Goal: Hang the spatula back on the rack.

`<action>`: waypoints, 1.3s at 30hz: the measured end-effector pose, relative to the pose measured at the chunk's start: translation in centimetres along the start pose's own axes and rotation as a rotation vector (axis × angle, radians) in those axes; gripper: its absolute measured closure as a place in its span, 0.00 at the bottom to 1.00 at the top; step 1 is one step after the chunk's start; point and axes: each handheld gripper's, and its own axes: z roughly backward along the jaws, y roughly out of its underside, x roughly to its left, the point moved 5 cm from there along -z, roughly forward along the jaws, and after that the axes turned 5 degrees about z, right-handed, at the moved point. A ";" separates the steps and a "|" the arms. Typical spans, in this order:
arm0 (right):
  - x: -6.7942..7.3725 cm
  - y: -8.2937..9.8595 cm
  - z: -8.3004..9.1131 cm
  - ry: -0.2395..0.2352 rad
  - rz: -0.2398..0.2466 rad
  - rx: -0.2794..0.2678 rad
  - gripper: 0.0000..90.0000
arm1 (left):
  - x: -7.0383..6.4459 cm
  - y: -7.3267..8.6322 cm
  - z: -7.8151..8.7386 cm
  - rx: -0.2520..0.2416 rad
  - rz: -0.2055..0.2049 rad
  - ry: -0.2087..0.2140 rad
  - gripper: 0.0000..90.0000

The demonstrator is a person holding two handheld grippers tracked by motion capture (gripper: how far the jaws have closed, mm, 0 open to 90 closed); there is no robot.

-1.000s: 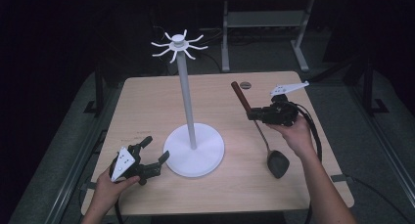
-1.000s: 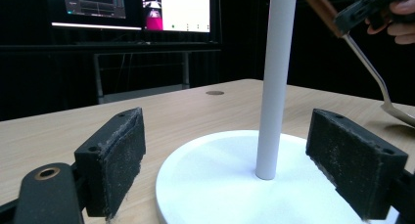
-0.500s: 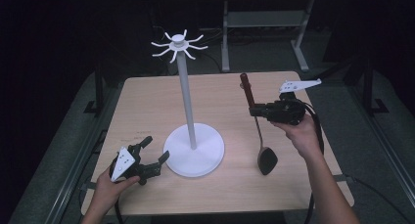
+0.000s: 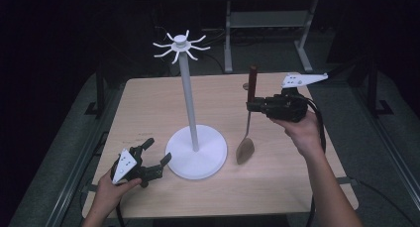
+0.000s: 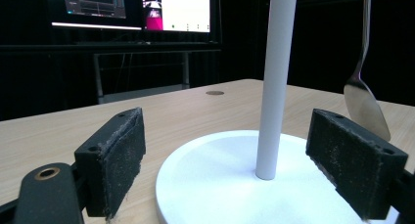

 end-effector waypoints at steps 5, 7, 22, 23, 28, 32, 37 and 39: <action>0.7 -1.5 -0.3 -0.015 0.029 -0.018 0.81 | 0.0 0.0 0.0 -0.001 0.001 0.000 0.16; 1.1 -2.2 -0.5 -0.020 0.044 -0.024 0.81 | 0.0 0.0 0.0 -0.001 0.001 0.000 0.16; 3.6 -7.3 -1.9 -0.077 0.146 -0.063 0.81 | 0.0 0.0 0.0 0.002 0.001 0.000 0.16; 3.7 -7.4 -2.0 -0.078 0.150 -0.064 0.81 | 0.0 0.0 0.0 0.003 0.001 0.000 0.16; 4.2 -8.1 -2.4 -0.090 0.165 -0.065 0.81 | 0.0 0.0 0.0 0.002 0.001 0.001 0.16; 4.3 -8.6 -2.6 -0.098 0.174 -0.066 0.81 | 0.0 0.0 0.0 0.002 0.001 0.001 0.16; 4.5 -9.1 -2.9 -0.108 0.186 -0.069 0.81 | 0.0 0.0 0.0 0.002 0.001 0.001 0.16; 4.6 -9.2 -3.1 -0.113 0.191 -0.068 0.81 | 0.0 0.0 0.0 0.002 0.002 0.001 0.16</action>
